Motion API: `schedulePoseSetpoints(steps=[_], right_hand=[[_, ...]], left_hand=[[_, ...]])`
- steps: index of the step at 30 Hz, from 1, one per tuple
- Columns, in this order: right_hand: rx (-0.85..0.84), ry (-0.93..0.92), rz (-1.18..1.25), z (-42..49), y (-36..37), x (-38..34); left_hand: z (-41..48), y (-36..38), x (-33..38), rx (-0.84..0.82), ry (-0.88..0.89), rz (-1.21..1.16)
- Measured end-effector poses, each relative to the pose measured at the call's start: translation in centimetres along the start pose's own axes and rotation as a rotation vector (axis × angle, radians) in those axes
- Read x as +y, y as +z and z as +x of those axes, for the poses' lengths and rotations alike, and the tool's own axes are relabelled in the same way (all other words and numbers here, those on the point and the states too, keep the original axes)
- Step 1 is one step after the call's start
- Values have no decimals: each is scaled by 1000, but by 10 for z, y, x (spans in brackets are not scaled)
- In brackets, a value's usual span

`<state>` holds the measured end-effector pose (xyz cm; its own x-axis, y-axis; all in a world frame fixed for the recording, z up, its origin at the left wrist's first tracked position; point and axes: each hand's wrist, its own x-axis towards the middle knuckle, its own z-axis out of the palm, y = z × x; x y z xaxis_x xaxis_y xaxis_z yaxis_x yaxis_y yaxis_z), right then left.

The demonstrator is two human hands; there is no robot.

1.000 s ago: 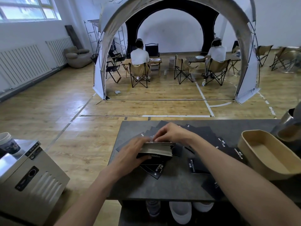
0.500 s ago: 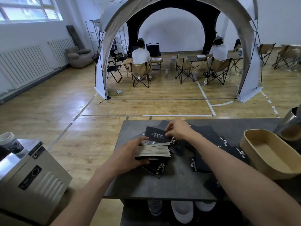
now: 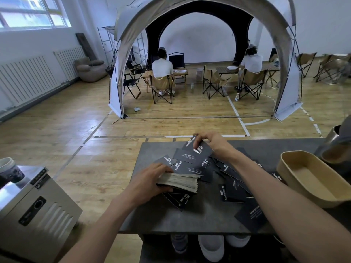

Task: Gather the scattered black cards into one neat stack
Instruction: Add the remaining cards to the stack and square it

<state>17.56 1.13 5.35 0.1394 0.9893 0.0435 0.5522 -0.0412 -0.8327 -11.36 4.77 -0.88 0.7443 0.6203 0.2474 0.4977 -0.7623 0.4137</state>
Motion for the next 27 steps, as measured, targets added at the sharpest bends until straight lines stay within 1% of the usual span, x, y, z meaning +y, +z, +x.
schedulePoseSetpoints(steps=[3,8,13,14,16,18,21,23,24,26,27], right_hand=[[-15,-34,-105,-5,0,-13],[-173,-43,-435,-5,10,-28],[-316,-61,-594,-8,32,-39],[-353,-71,-603,-11,37,-40],[-426,-45,-485,-18,43,-42],[-459,14,-344,-24,43,-47],[-475,83,-207,-17,41,-48],[-435,119,-120,-3,46,-41],[-376,108,-110,8,50,-35],[-273,17,-203,28,58,-24],[-277,-24,-266,35,64,-22]], left_hand=[[3,-1,0,18,30,-46],[3,5,0,27,71,-71],[1,6,4,47,41,-67],[1,6,4,49,24,-72],[1,7,3,66,3,-95],[1,8,2,72,-11,-119],[2,8,6,27,-80,-113],[1,9,8,53,-52,-77],[-2,8,8,80,-50,-97],[-11,4,3,143,-64,-133],[-18,1,-1,175,-74,-130]])
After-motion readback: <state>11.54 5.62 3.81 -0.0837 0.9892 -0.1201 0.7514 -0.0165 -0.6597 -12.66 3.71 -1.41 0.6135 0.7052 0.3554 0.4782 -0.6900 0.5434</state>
